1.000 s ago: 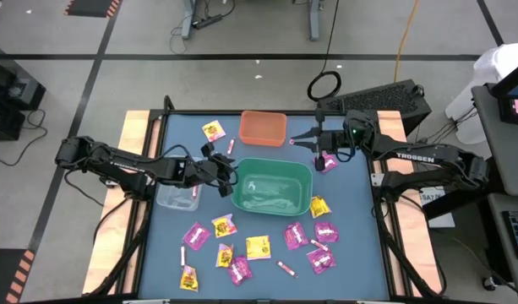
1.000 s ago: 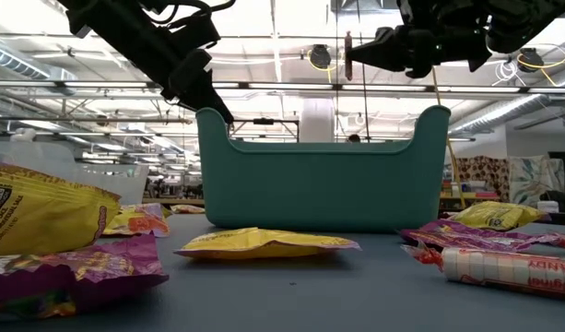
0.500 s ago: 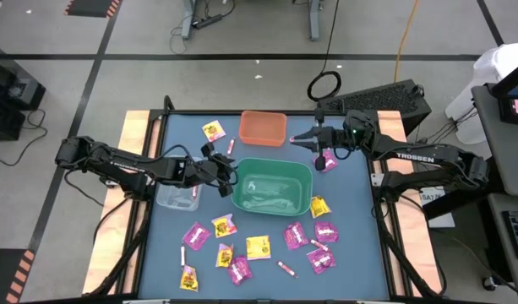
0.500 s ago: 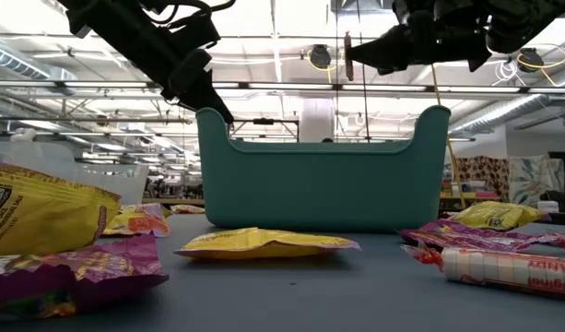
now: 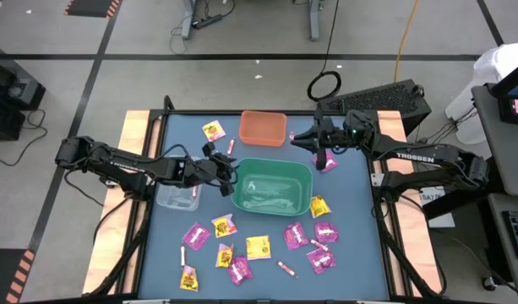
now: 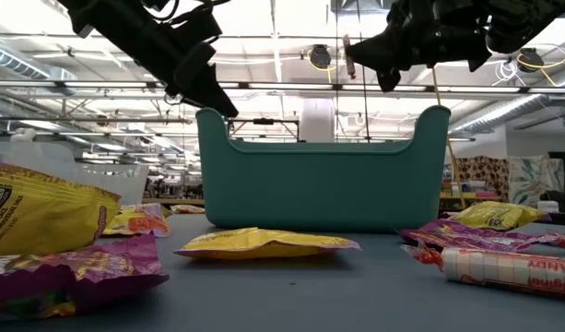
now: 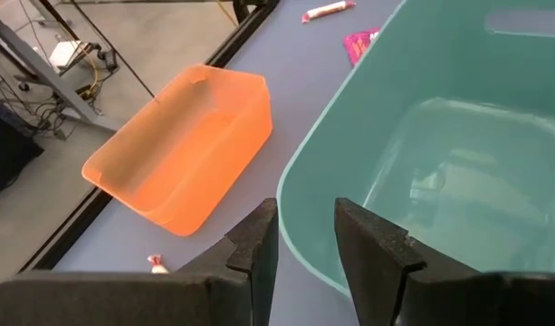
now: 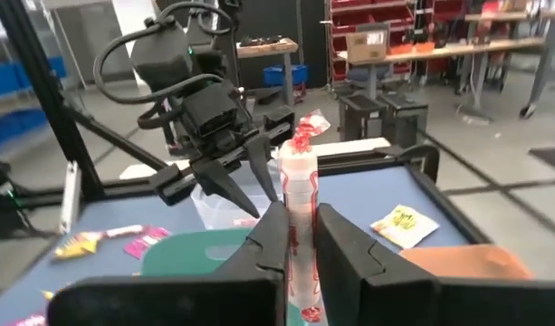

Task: Sort candy
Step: Put the orange candy into the transparent bin

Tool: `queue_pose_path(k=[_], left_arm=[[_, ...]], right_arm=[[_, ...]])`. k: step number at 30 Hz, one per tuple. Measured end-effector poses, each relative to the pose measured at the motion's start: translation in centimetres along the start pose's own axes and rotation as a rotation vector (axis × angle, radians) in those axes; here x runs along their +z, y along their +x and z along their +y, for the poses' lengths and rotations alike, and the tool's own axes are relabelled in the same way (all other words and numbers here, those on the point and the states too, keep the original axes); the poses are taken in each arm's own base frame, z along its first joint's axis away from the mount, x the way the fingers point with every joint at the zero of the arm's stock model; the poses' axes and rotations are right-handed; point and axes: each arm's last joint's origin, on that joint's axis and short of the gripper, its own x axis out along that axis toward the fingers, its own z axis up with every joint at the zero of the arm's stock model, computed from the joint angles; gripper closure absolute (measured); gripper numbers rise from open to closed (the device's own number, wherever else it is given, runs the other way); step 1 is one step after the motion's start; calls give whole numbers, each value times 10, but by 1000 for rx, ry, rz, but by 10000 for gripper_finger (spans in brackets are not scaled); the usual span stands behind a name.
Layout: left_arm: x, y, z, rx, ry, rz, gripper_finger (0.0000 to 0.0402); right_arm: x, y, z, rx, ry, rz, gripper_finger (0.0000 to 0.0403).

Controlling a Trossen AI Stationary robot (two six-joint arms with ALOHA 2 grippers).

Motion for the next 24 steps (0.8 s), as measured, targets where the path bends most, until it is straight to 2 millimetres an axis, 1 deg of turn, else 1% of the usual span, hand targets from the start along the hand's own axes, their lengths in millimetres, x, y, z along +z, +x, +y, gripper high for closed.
queue_pose_path(k=[6,12,17,20,24], left_arm=[[0,0,0,0,-2,-2,284],[1,0,0,-1,-10,-8,284],[10,0,-1,-9,-59,-93,284],[16,-1,-1,-13,-81,-151,284],[20,-2,-2,-45,-81,-190,284]], right_arm=[[0,0,0,0,88,0,377],[0,0,0,0,96,0,377],[1,0,0,3,85,-13,377],[5,2,5,28,59,-57,377],[9,11,18,100,-5,-131,377]])
